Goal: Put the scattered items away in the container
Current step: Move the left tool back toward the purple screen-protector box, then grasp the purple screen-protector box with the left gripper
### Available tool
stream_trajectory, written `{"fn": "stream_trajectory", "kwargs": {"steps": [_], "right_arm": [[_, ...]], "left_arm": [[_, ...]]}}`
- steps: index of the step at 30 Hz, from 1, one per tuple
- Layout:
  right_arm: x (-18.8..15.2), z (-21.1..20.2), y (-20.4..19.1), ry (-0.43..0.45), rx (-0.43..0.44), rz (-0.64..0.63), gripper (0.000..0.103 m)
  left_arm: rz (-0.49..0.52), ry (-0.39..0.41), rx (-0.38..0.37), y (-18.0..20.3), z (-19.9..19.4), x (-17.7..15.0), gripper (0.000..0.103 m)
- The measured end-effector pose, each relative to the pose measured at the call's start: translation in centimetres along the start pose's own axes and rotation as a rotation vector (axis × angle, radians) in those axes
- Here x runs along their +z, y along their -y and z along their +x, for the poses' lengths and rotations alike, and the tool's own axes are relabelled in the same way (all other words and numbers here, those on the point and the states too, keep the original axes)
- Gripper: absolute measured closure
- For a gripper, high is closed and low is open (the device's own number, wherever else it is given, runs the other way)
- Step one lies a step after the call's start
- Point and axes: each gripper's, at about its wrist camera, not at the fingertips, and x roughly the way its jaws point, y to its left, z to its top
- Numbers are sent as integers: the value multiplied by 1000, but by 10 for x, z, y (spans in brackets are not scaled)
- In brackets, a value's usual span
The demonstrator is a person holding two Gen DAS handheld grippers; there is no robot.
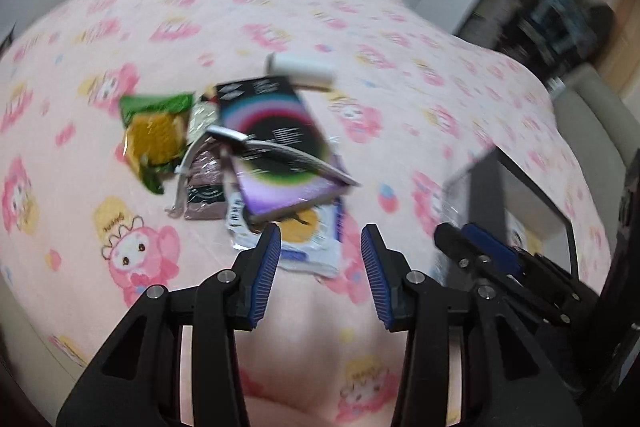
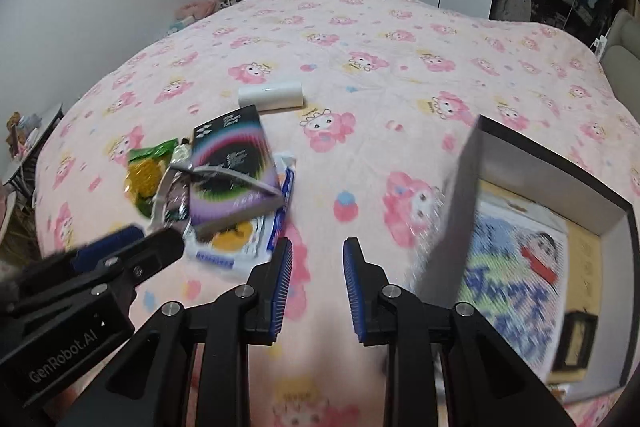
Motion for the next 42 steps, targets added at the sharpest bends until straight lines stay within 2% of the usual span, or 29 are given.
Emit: {"fn": "stream_trajectory", "kwargs": {"steps": [3, 5, 10, 14, 19, 24, 28, 32, 36, 37, 42], "right_arm": [[15, 28, -3, -39, 18, 3, 80], [24, 47, -5, -66, 29, 8, 80], [30, 81, -2, -134, 94, 24, 80], [30, 91, -1, -135, 109, 20, 80], [40, 100, -4, -113, 103, 15, 80], [48, 116, -2, -144, 104, 24, 80], [49, 113, 2, -133, 95, 62, 72], [45, 103, 7, -92, 81, 88, 72], [39, 112, 4, -142, 140, 76, 69], [37, 115, 3, -155, 159, 72, 66], [39, 120, 1, -148, 196, 100, 65]], "left_arm": [[-113, -48, 49, -19, 28, 10, 61], [-163, -68, 85, -29, 45, 14, 66], [-233, -55, 15, -46, 63, 12, 67], [-249, -22, -25, -52, 64, 16, 67], [-249, -65, -12, -52, 78, 17, 67], [-280, -91, -41, -55, 83, 16, 67], [-281, -82, -49, -55, 82, 15, 67], [-294, -68, -50, -57, 80, 14, 67], [-300, -71, -60, -60, 82, 15, 67], [-300, -74, -63, -60, 83, 15, 67], [-303, -81, -73, -62, 84, 13, 67]]}}
